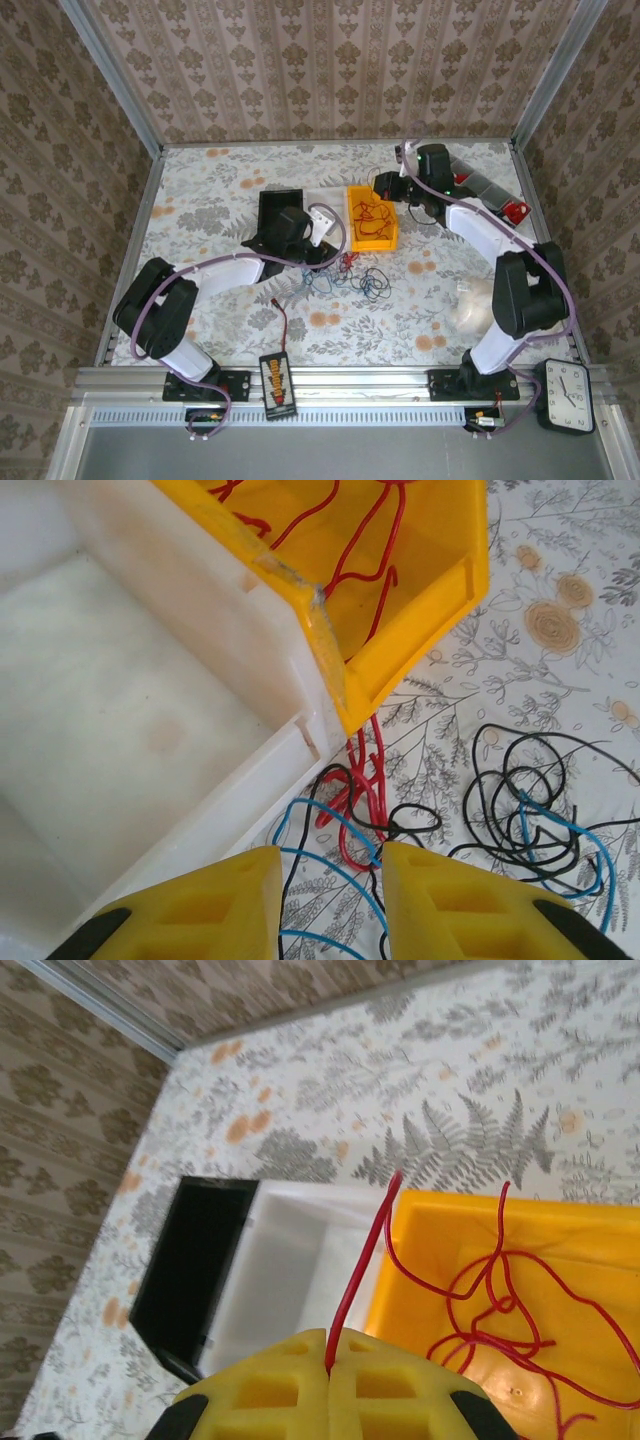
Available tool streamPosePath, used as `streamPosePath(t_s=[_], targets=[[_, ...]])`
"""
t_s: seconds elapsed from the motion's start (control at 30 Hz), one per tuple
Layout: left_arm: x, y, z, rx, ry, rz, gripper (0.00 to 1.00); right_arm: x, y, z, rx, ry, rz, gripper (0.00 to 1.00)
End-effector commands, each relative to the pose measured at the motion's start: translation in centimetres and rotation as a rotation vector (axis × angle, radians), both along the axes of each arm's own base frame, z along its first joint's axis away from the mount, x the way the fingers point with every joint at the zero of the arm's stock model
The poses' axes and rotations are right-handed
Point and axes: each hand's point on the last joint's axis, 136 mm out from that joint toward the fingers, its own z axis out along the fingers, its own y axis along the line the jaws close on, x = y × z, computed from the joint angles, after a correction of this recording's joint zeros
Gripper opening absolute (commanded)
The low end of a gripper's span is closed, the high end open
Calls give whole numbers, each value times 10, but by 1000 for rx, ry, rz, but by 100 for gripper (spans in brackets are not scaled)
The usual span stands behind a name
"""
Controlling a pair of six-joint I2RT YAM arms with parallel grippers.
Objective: Untangle the cables
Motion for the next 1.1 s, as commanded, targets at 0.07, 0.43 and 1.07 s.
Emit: streamPosePath(t_s=[0.07, 0.43, 1.07], targets=[[4, 4, 6, -19, -8, 34, 32, 4, 6, -13, -92, -8, -13, 2], [6, 4, 6, -11, 0, 26, 33, -9, -18, -26, -227, 35, -118, 42], [-16, 8, -32, 69, 94, -37, 27, -129, 54, -84, -312, 158, 205, 42]])
